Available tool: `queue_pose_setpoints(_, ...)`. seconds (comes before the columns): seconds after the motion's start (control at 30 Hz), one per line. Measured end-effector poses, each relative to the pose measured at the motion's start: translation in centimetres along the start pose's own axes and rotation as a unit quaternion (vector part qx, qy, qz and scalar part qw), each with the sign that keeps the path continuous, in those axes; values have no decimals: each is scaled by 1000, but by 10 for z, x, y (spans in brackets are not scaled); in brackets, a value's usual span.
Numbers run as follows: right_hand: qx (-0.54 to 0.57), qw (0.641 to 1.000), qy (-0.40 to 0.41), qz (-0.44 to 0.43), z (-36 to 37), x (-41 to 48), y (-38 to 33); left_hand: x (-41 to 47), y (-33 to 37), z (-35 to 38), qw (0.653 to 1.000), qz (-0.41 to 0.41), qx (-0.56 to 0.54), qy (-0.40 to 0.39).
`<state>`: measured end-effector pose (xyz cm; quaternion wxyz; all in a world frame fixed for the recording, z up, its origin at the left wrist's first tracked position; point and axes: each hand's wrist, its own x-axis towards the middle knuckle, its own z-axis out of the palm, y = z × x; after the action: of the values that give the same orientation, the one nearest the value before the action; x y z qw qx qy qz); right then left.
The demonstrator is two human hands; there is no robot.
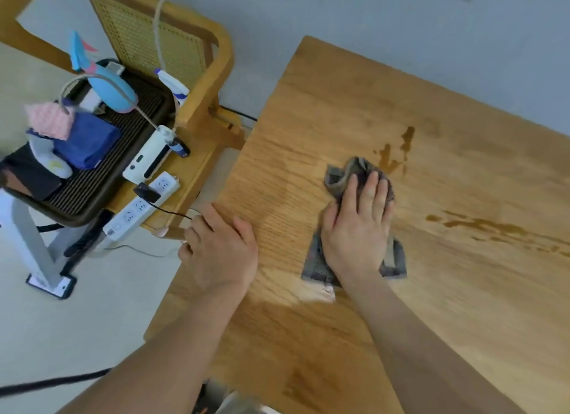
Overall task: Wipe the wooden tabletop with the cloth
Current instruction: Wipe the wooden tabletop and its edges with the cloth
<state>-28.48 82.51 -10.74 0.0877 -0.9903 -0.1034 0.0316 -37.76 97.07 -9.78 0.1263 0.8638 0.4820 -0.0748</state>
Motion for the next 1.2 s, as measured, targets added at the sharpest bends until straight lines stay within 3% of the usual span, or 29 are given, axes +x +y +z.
queue_pose_setpoints(0.13, 7, 982, -51, -184, 15, -11, -80, 1, -5, 1, 1000, 9, -24, -18)
queue_pose_setpoints(0.27, 24, 957, -33, -289, 8, -29, -35, 19, -11, -9, 996, 46, -60, -41)
queue_pose_setpoints(0.37, 22, 976, -4, -216, 3, -20, -3, 54, -1, -17, 987, 78, -118, -81)
queue_pose_setpoints(0.5, 29, 998, 25, -54, 14, 19, -62, 93, 43, -25, 977, 108, -155, -103)
queue_pose_setpoints(0.57, 19, 996, 4, -86, 20, 20, -83, 102, 56, -23, 976, 111, -165, -87)
queue_pose_setpoints(0.7, -2, 947, -45, -317, 11, -20, -39, 104, 54, -17, 978, 101, -162, -88)
queue_pose_setpoints(0.77, -7, 927, -54, -371, 4, -16, -13, 107, 55, -16, 977, 99, -162, -100)
queue_pose_setpoints(0.83, 4, 944, -49, -327, 4, 12, -12, 110, 58, -16, 977, 97, -160, -101)
queue_pose_setpoints(0.93, 12, 985, -11, -174, 8, 76, -50, 109, 56, -13, 979, 109, -154, -79)
queue_pose_setpoints(1.0, 13, 993, -11, -114, 11, 107, -80, 108, 54, -9, 979, 119, -155, -53)
queue_pose_setpoints(1.07, 4, 992, -12, -129, 15, 106, -88, 106, 53, -9, 979, 119, -158, -43)
queue_pose_setpoints(1.2, 3, 947, -65, -316, 2, 22, -36, 105, 54, -11, 982, 118, -141, -43)
